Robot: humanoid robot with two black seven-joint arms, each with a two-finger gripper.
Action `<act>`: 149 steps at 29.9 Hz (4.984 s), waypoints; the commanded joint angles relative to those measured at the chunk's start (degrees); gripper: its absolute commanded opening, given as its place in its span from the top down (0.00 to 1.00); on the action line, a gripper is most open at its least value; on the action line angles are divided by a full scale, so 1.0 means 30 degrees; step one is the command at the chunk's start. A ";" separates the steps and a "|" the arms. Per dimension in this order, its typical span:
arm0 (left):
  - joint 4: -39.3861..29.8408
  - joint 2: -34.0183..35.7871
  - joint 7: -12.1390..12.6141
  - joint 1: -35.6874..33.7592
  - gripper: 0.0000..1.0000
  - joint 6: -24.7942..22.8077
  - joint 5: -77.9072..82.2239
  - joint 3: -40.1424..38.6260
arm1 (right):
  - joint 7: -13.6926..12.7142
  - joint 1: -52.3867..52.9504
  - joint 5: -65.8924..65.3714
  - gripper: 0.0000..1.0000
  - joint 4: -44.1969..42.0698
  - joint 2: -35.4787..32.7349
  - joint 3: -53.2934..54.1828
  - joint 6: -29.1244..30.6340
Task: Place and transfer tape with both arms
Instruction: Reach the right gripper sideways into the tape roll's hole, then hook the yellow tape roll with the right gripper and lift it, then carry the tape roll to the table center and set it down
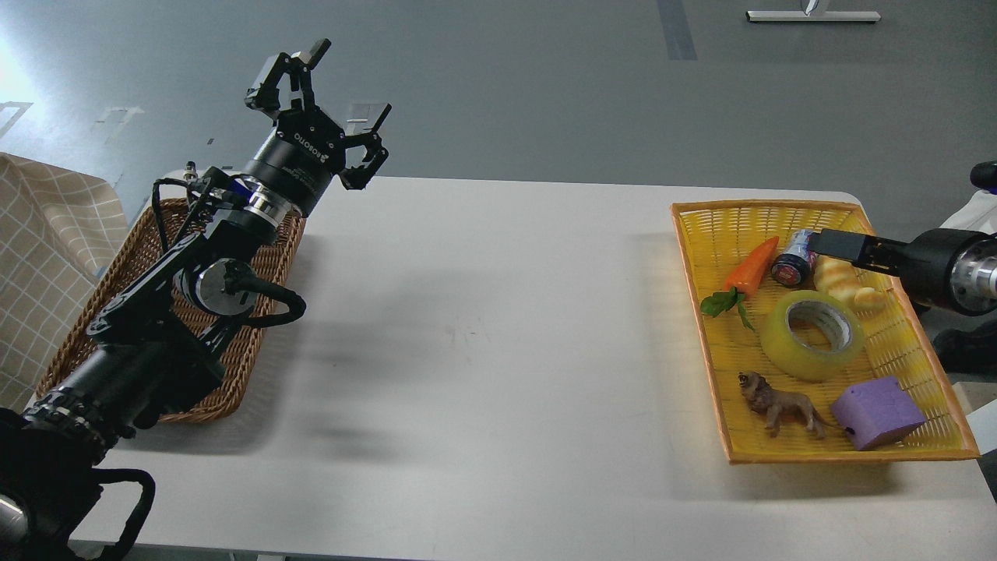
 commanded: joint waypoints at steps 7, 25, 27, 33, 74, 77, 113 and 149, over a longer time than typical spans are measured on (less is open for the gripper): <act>0.0001 0.0112 0.0004 0.0034 0.02 0.0000 0.0000 0.0002 | 0.0006 -0.0233 -0.0770 0.01 -0.0011 -0.0573 -0.1006 0.0003; 0.0001 0.0112 -0.0025 0.0034 0.02 0.0000 0.0000 -0.0028 | 0.0006 -0.1932 -0.1151 0.13 -0.1064 -0.0457 -0.1565 0.0003; 0.0001 0.0082 -0.0025 0.0034 0.02 0.0000 0.0000 -0.0028 | 0.0006 -0.1933 -0.1151 0.14 -0.1619 -0.0166 -0.1565 0.0003; 0.0001 0.0053 -0.0025 0.0063 0.02 0.0000 0.0000 -0.0028 | 0.0006 -0.1786 -0.1151 0.16 -0.2355 0.0480 -0.1536 0.0003; 0.0001 -0.0006 -0.0025 0.0034 0.02 0.0000 -0.0029 -0.0057 | -0.0053 -0.0998 -0.1533 1.00 -0.3849 0.2151 -0.2210 0.0003; 0.0001 0.0023 -0.0025 0.0034 0.02 0.0000 -0.0029 -0.0057 | -0.0053 -0.0003 -0.1474 1.00 -0.3470 0.2122 -0.2180 0.0003; 0.0001 0.0082 -0.0025 -0.0259 0.02 0.0000 -0.0029 -0.0086 | -0.0287 0.5421 -0.0624 1.00 -0.2293 0.8593 -0.5168 0.0003; -0.0292 -0.0093 -0.0025 -0.0230 0.02 0.0000 -0.0059 -0.0203 | -0.0345 0.7735 -0.2439 0.92 -0.9327 1.7238 -1.0413 0.0003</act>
